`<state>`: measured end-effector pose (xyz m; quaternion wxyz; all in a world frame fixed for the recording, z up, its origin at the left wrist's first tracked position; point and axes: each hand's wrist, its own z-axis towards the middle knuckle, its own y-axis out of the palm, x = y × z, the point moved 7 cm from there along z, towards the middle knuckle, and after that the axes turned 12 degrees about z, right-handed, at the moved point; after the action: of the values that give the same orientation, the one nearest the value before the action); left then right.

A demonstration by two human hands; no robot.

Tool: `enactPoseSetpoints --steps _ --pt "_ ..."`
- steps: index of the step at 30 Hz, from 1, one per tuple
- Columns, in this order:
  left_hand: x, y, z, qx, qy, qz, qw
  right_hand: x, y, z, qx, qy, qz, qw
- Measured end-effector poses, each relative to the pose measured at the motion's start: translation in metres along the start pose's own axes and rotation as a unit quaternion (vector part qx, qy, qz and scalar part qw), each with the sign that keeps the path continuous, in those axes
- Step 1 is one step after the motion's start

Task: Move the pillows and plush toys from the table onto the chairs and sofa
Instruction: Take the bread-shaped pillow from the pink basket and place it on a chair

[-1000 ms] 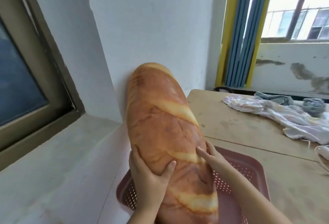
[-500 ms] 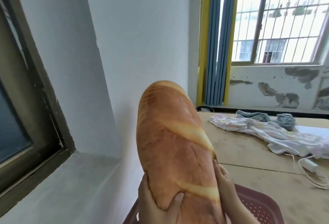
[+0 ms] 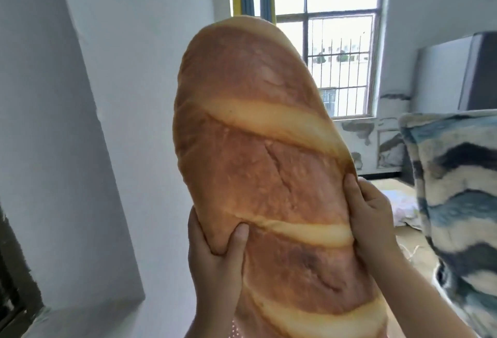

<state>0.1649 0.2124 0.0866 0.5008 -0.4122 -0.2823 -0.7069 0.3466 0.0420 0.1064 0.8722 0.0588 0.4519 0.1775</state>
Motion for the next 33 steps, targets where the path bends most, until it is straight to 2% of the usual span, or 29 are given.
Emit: enactPoseSetpoints --steps 3,7,10,13,17,19,23,26,30,33 --pt "0.025 0.021 -0.008 -0.019 0.015 -0.025 0.999 -0.050 -0.030 0.006 0.034 -0.069 -0.084 0.994" --pt "0.052 0.062 -0.040 -0.110 -0.015 -0.082 0.990 -0.112 -0.087 -0.001 0.079 -0.111 -0.188 0.973" --pt "0.074 0.095 -0.086 -0.208 -0.014 -0.134 0.969 -0.149 -0.146 -0.029 0.132 -0.107 -0.252 0.953" --pt "0.088 0.122 -0.151 -0.295 -0.023 -0.138 0.945 -0.177 -0.218 -0.078 0.199 -0.087 -0.302 0.928" --pt "0.111 0.153 -0.264 -0.397 0.003 -0.135 0.908 -0.219 -0.320 -0.170 0.314 -0.081 -0.368 0.872" --pt "0.124 0.169 -0.329 -0.450 0.008 -0.128 0.884 -0.238 -0.371 -0.223 0.365 -0.061 -0.391 0.842" --pt "0.156 0.193 -0.467 -0.568 -0.041 -0.122 0.813 -0.271 -0.466 -0.324 0.461 -0.028 -0.426 0.778" --pt "0.168 0.194 -0.567 -0.625 -0.073 -0.088 0.772 -0.293 -0.526 -0.390 0.498 -0.018 -0.458 0.736" --pt "0.178 0.196 -0.674 -0.702 -0.094 -0.050 0.704 -0.309 -0.592 -0.460 0.541 0.024 -0.475 0.694" --pt "0.183 0.206 -0.735 -0.756 -0.108 -0.033 0.645 -0.314 -0.637 -0.501 0.588 0.055 -0.444 0.674"
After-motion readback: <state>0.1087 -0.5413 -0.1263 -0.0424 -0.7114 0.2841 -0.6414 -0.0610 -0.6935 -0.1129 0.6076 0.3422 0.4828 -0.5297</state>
